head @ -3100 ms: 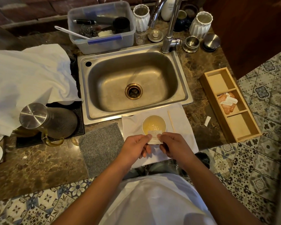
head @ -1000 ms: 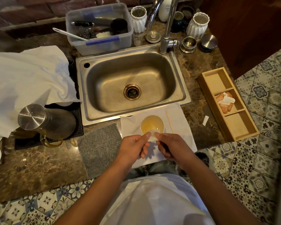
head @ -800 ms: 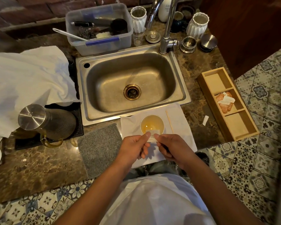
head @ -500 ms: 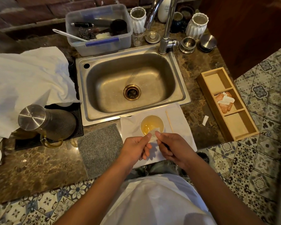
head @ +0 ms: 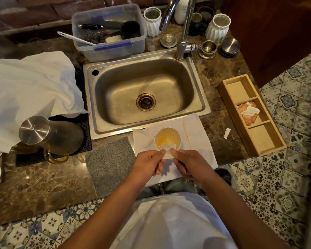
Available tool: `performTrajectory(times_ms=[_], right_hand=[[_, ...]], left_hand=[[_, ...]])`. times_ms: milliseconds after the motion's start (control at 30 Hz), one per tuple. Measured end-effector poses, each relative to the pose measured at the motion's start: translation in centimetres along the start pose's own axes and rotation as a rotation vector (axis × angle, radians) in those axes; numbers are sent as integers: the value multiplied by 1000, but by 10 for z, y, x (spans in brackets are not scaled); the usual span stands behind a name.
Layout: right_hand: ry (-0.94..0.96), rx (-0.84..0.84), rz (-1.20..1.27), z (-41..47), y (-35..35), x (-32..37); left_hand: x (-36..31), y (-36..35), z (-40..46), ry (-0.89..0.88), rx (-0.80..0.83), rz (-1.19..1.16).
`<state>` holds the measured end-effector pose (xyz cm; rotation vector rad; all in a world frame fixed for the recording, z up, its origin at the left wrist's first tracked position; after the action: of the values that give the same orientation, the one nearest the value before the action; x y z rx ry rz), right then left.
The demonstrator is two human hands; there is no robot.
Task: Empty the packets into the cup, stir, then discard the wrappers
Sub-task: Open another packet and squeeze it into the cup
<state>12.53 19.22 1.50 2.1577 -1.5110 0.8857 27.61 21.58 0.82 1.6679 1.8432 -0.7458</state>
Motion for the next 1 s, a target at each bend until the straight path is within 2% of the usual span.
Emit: performTrajectory(times_ms=[233,467,700,833,1000], right_hand=[[31,1,194,1,-4,1],[-52,-160,-29,5,1,1],[-74,-258,69,7,2,0],[-32,-223,76,5,-3,0],[-17,-275,64,7,-2,0]], left_hand=[[-1,-6,1,15,13,8],[-1,-1,3,12,-2,7],[-5,-5,4,3,-14,-10],[-4,-1,4,19,-28,-8],[-3,-1,4,34,-23,-3]])
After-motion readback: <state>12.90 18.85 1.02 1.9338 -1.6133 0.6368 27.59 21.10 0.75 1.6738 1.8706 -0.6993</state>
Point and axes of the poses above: each hand's wrist, its own z-axis towards the middle knuckle, its own y-axis out of the back of the hand, x = y × z, the point moved 7 cm from there along z, towards the middle knuckle
